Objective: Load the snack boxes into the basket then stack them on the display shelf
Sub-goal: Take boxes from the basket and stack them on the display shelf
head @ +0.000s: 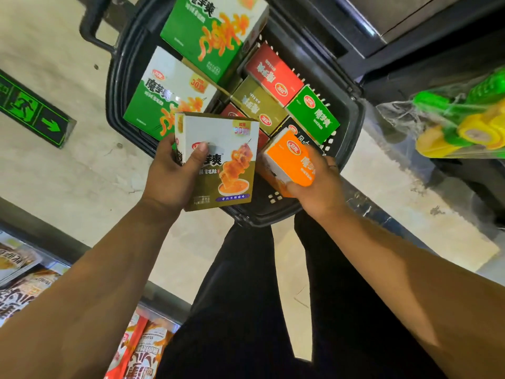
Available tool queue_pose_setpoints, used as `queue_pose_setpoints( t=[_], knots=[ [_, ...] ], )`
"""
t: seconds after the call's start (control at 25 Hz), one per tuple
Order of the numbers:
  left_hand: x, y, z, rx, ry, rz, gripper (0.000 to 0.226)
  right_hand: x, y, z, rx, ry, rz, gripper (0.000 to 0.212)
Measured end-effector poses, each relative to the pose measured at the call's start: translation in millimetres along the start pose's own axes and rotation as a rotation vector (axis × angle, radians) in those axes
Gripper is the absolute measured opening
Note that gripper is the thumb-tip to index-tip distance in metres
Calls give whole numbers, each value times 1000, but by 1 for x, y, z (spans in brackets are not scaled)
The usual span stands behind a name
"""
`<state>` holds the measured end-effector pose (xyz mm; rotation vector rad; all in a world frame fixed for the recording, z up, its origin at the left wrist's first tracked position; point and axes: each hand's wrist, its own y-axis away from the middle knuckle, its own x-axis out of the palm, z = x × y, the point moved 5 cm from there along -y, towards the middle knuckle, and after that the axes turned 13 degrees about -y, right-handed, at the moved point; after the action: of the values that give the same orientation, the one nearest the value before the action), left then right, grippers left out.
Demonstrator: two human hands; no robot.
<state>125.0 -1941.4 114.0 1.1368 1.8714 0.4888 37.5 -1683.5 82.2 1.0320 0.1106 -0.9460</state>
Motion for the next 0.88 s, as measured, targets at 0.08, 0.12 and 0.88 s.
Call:
queue_pose_setpoints(
  t=[0.08, 0.12, 0.88],
  knots=[
    [-10, 12, -18, 19, -2, 5, 43, -30, 15, 18, -19, -93, 5, 76],
    [-17, 19, -30, 32, -10, 8, 44, -48, 22, 27, -2, -172, 3, 73],
    [-110, 260, -250, 178, 204, 234, 54, -273, 261, 192, -214, -1253, -102, 62]
  ],
)
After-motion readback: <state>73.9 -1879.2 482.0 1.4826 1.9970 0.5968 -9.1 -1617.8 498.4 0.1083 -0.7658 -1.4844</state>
